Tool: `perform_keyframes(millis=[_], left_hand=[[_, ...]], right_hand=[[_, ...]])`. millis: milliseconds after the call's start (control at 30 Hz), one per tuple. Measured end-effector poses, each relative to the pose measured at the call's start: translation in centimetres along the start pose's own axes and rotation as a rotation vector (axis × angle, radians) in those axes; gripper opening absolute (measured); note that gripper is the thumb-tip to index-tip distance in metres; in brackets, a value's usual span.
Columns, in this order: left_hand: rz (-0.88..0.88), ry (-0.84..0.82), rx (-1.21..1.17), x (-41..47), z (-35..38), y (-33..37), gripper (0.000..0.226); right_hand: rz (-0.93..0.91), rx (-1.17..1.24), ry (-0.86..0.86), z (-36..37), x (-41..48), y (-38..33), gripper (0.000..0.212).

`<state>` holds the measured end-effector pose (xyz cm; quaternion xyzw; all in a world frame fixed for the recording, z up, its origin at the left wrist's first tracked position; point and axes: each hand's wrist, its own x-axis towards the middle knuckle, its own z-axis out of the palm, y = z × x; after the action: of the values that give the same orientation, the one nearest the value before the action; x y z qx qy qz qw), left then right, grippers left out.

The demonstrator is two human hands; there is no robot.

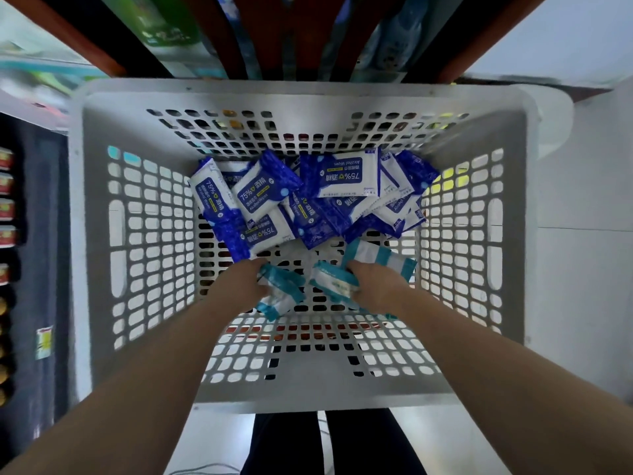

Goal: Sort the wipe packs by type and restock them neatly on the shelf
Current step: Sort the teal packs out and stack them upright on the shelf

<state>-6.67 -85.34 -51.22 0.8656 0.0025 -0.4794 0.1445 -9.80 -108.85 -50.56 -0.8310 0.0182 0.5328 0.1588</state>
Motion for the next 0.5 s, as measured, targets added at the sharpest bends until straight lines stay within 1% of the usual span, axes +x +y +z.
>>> perform_keyframes(millis=[67, 133, 267, 333, 400, 433, 500], left_hand=[[-0.031, 0.036, -0.059, -0.5, -0.2, -0.2, 0.049], [-0.052, 0.073, -0.171, -1.2, -0.6, -0.3, 0.043], [-0.081, 0.148, -0.434, -3.2, -1.8, -0.1, 0.032], [-0.107, 0.222, -0.574, -4.7, -2.5, 0.1, 0.03], [-0.127, 0.309, -0.749, -6.3, -3.1, 0.4, 0.03], [-0.133, 0.357, -0.818, -7.3, -3.4, 0.5, 0.029], [-0.138, 0.454, -0.931, -9.6, -4.1, 0.8, 0.027]], right_hand=[[0.009, 0.154, 0.072, 0.3, -0.6, 0.0, 0.048], [0.007, 0.309, 0.135, 0.2, -1.2, -0.3, 0.051], [-0.075, 0.484, 0.195, -0.7, -3.0, -2.2, 0.039], [-0.107, 0.572, 0.221, -1.5, -4.0, -3.4, 0.032], [-0.136, 0.597, 0.255, -2.4, -5.0, -4.4, 0.022], [-0.155, 0.59, 0.28, -2.8, -5.5, -4.9, 0.021], [-0.206, 0.619, 0.344, -3.7, -6.8, -5.8, 0.03]])
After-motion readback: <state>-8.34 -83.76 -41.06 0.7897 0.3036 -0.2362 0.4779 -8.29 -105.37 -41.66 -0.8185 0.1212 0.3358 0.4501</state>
